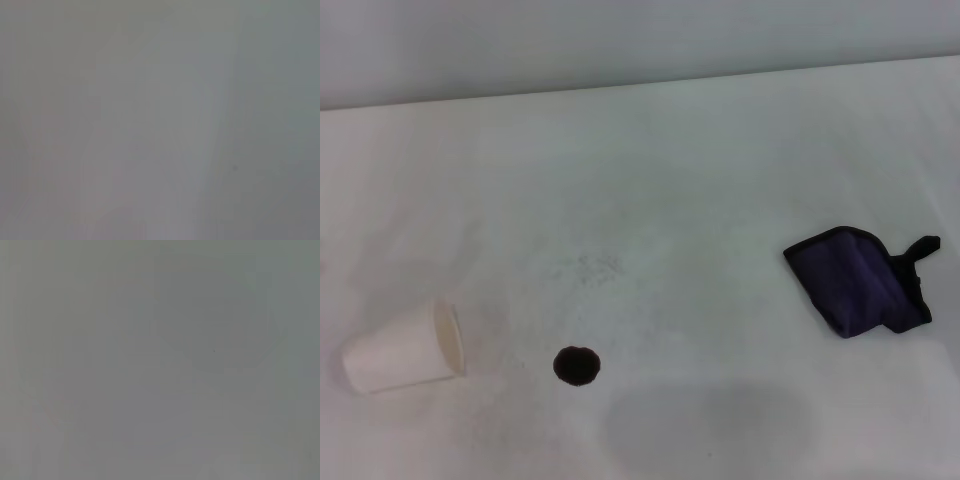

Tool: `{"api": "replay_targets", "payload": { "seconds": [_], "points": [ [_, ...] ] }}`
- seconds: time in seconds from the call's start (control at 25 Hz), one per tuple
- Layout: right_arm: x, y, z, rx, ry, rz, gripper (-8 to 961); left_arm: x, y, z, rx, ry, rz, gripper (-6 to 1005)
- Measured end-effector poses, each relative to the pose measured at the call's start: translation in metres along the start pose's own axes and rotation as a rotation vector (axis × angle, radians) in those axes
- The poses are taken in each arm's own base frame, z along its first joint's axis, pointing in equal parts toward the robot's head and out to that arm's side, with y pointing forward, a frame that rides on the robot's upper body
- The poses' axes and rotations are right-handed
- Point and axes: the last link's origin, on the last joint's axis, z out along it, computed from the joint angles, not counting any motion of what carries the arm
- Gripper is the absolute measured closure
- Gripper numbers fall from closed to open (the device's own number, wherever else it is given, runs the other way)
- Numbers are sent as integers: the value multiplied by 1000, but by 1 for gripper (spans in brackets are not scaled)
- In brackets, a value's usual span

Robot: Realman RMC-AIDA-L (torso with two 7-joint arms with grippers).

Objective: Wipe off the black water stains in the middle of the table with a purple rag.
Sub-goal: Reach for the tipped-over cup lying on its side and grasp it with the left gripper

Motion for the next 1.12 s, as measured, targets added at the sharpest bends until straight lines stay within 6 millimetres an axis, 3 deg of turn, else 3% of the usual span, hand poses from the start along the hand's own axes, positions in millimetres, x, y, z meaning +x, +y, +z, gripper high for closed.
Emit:
{"api": "replay_targets", "payload": {
  "seconds": [0.52, 0.72, 1.12],
  "points": [
    [0, -1, -1, 3, 1, 2, 517, -3, 3, 4, -24, -22, -5, 123],
    [1, -1, -3, 5, 2, 3, 517, -1, 4, 17, -93, -84, -26, 123],
    [2, 2, -1, -12, 10, -3, 517, 42, 11, 59, -357, -391, 35, 122]
  ]
}}
